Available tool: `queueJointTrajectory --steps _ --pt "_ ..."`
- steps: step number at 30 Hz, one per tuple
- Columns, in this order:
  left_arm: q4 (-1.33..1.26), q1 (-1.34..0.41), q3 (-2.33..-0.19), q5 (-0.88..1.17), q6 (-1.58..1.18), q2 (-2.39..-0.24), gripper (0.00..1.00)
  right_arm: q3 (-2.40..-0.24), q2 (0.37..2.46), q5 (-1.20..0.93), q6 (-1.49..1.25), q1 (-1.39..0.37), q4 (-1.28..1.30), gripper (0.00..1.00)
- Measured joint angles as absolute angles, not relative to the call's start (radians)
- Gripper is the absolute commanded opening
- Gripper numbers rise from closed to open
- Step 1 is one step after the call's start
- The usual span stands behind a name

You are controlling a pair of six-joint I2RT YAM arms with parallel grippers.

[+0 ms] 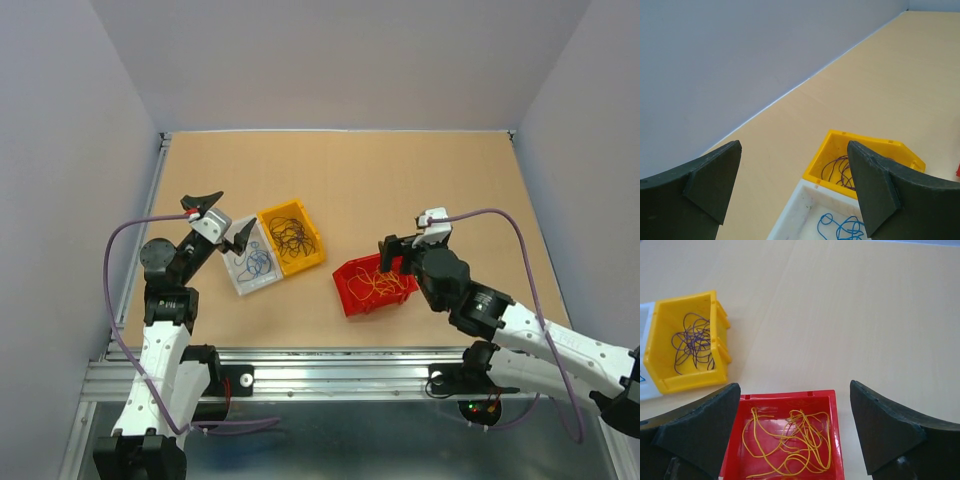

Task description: Untangle the cables

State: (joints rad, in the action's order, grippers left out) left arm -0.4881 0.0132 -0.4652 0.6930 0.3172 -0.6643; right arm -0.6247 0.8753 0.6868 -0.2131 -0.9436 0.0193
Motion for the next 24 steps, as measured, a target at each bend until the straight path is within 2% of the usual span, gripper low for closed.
queueJointTrajectory --steps 5,14,24 --pt "-0.49 0.013 -0.465 0.625 0.312 -0.664 0.98 -0.559 0.677 0.719 -0.214 -0.944 0.018 0.95" --pt "-0.521 0.014 -0.465 0.381 0.245 -0.669 0.98 -0.446 0.343 0.871 -0.239 -0.944 0.0 0.96" --pt "-0.535 0.014 -0.465 0.334 0.229 -0.664 0.98 -0.422 0.249 0.919 -0.248 -0.944 -0.006 0.96"
